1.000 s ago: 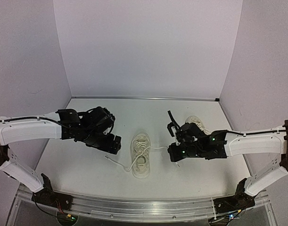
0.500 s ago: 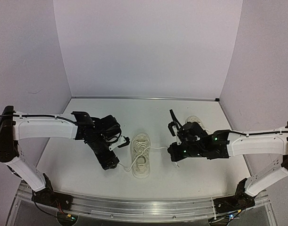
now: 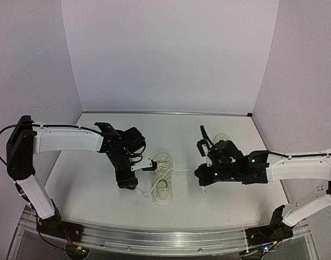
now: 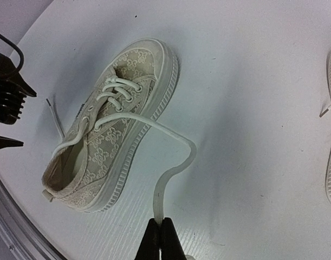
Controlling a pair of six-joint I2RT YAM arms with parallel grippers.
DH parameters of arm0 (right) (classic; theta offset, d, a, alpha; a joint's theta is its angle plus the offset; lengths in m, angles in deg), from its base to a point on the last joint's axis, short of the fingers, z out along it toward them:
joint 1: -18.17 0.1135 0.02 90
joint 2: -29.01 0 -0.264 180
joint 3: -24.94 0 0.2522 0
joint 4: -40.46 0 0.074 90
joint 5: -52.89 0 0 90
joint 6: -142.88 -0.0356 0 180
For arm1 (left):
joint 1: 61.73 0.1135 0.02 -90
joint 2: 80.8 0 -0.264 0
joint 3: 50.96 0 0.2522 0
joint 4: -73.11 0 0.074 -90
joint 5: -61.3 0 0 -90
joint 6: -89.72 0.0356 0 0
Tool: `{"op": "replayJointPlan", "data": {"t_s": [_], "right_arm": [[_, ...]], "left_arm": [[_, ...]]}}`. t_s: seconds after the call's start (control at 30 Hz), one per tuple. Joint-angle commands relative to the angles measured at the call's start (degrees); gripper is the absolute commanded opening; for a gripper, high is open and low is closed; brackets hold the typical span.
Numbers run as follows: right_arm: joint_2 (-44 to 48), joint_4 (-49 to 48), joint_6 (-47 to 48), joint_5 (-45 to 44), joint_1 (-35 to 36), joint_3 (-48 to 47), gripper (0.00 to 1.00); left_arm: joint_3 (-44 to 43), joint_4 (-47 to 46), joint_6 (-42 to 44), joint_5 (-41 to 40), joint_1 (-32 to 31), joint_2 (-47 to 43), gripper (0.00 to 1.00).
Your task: Tie the shoes
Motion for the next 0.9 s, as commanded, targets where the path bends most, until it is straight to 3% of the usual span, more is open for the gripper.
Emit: {"op": "replayJointPlan", "data": {"t_s": [0.0, 0.37, 0.67, 0.87], "right_arm": [[2.8, 0.8, -1.3, -0.3, 0.2, 1.3, 0.00], [5.3, 1.4, -2.7, -0.4, 0.1, 3.0, 0.00], [8.0, 2.3, -3.4, -1.5, 0.1, 3.7, 0.00], [8.6, 3.0, -3.8, -1.7, 0.1, 3.8, 0.00]], "left_arm": [[1.9, -3.3, 6.0, 1.2, 1.4, 0.2, 0.73], [6.4, -10.5, 12.8, 3.0, 3.2, 1.4, 0.67], [4.1, -9.4, 13.6, 4.7, 3.4, 8.8, 0.58], [4.2, -8.9, 13.3, 6.2, 3.5, 11.0, 0.32]]}}
